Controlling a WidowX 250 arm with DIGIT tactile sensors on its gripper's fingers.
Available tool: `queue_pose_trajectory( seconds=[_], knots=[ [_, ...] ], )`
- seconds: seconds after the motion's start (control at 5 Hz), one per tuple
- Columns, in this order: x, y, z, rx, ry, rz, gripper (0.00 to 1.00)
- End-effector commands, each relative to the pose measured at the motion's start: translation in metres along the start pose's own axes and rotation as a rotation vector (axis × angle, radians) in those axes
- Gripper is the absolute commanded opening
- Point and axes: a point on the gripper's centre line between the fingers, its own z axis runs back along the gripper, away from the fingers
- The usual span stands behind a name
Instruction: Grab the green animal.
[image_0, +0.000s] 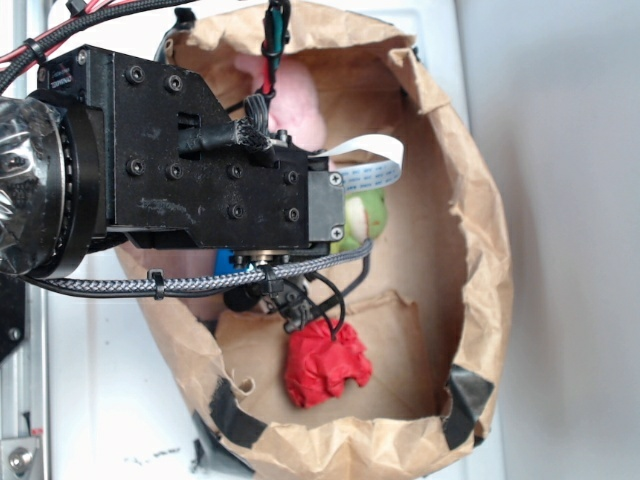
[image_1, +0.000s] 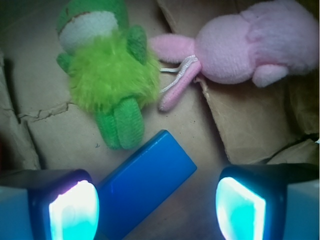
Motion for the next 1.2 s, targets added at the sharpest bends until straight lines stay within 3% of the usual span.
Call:
queue_pose_trajectory(
  seconds=[0.0,0.4,0.6,1.0],
  knots=[
    [0.025,0.000,0.003,-0.058,-0.070,0.007,1.00],
    [0.062,-0.021,-0.019,-0.077,-0.138,-0.004,1.00],
    [0.063,-0.020,-0.022,-0.066,-0.162,-0.004,1.00],
    [0.049,-0.013,-0.031,-0.027,-0.153,-0.038,1.00]
  ],
)
